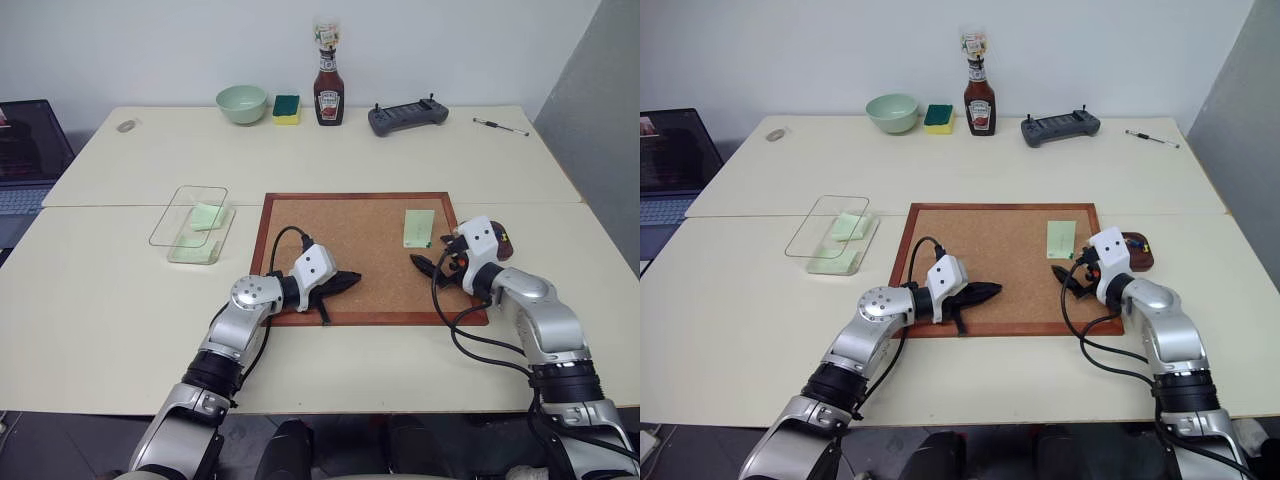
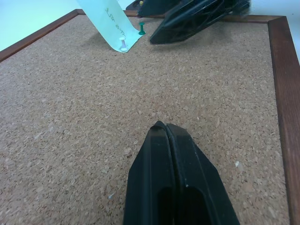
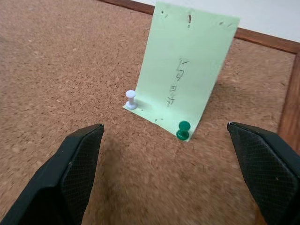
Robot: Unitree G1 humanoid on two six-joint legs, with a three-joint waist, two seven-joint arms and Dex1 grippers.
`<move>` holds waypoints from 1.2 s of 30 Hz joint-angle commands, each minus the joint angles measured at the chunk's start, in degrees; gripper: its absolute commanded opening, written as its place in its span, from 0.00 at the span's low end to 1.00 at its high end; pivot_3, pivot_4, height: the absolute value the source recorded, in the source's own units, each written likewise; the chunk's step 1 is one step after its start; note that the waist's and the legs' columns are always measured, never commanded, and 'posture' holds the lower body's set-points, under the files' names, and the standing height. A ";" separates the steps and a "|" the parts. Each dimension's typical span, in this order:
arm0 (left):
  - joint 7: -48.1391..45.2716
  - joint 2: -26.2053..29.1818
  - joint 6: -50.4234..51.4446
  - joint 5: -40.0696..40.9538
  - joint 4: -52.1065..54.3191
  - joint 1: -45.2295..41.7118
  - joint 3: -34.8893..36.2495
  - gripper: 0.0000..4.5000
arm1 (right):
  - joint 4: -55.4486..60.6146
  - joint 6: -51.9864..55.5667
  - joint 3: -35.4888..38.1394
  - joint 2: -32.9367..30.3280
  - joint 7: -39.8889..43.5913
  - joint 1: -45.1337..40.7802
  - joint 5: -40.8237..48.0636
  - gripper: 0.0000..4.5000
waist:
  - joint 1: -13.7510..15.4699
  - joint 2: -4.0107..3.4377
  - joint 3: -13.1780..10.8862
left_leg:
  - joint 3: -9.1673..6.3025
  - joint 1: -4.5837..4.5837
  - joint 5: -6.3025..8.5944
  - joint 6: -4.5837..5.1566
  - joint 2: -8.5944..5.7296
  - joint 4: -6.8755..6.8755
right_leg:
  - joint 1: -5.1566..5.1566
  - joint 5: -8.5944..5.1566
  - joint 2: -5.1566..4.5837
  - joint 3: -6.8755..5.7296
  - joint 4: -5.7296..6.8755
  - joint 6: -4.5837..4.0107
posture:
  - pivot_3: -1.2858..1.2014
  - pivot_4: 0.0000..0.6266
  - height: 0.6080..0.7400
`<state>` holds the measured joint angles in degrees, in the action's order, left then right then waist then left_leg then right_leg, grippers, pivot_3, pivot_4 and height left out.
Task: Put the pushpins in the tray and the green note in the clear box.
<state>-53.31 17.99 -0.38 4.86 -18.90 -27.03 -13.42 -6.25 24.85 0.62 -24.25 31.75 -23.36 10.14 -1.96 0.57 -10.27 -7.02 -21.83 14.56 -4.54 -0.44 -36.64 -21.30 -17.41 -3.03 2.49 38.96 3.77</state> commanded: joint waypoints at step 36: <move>1.06 1.50 1.56 -1.66 0.35 2.29 -0.90 0.00 | 3.47 -4.73 2.83 1.04 -1.06 -0.55 1.36 0.00 | -0.18 -0.01 0.00 | 0.01 -0.03 0.00 0.00 0.01 0.03 | -0.05 0.00 0.00 0.01 0.00 0.00 | 0.52 0.24 1.00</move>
<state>-52.65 18.63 -0.03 4.68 -17.41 -26.14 -13.54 -6.17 20.54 1.47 -23.29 30.94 -23.21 10.07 -2.14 0.56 -10.27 -7.02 -21.84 14.56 -4.54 -0.43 -36.61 -21.33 -17.41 -3.02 2.50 38.96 3.77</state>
